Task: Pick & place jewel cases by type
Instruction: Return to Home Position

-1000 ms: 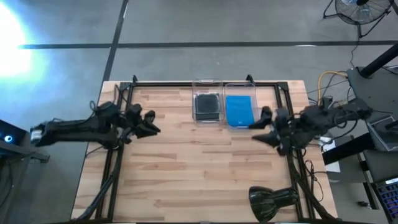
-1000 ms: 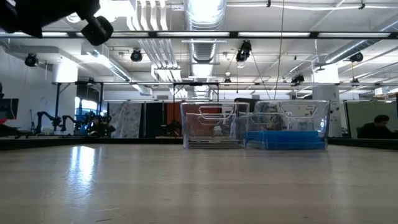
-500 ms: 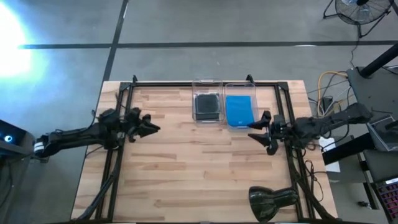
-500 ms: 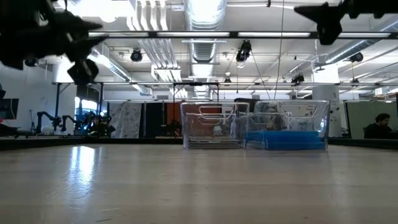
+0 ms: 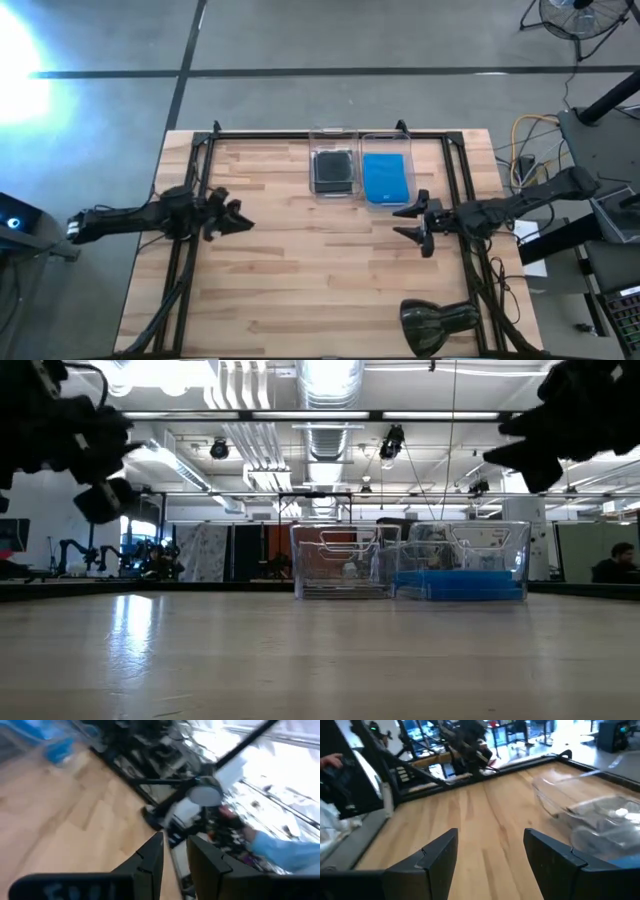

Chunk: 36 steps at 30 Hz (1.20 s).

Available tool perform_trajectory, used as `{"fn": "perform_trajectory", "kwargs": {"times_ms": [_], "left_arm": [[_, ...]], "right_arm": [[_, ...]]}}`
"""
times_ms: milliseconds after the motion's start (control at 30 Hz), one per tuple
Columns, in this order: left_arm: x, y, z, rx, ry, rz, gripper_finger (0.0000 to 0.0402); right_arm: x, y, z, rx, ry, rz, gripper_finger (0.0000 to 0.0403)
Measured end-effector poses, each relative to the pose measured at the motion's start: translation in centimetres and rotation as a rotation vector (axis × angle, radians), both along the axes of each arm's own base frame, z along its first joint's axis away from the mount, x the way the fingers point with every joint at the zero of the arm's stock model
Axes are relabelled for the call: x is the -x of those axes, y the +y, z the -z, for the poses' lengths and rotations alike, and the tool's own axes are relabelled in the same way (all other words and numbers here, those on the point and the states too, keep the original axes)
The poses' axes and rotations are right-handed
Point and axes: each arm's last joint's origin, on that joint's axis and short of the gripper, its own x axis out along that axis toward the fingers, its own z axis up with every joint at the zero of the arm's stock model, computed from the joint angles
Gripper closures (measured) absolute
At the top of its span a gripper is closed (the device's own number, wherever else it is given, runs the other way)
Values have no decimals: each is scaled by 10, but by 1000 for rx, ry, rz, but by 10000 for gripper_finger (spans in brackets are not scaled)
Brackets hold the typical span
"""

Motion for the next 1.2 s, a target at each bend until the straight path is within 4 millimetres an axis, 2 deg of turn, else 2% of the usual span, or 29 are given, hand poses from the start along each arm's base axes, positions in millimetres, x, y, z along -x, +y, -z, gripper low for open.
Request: {"fn": "perform_trajectory", "kwargs": {"times_ms": [167, 300, 367, 667, 867, 1033, 1200], "left_arm": [[8, -7, -7, -10, -95, 56, 335], [11, -7, -11, -15, -147, 54, 335], [12, -7, -15, -19, -185, 53, 335], [11, -7, -12, -16, -160, 53, 335], [11, -7, -12, -16, -154, 53, 335], [11, -7, -12, -16, -154, 55, 335], [11, -8, -11, -15, -153, 63, 335]], "right_arm": [[9, -3, 32, 19, 57, 4, 181], [18, -6, 53, 81, 243, -1, 181], [18, -6, 49, 70, 207, -4, 181], [30, -12, 24, -14, -55, 3, 181], [37, -34, 13, -36, -197, 205, 181], [39, -45, 10, -32, -239, 351, 181], [39, -44, 10, -33, -234, 349, 181]]}}
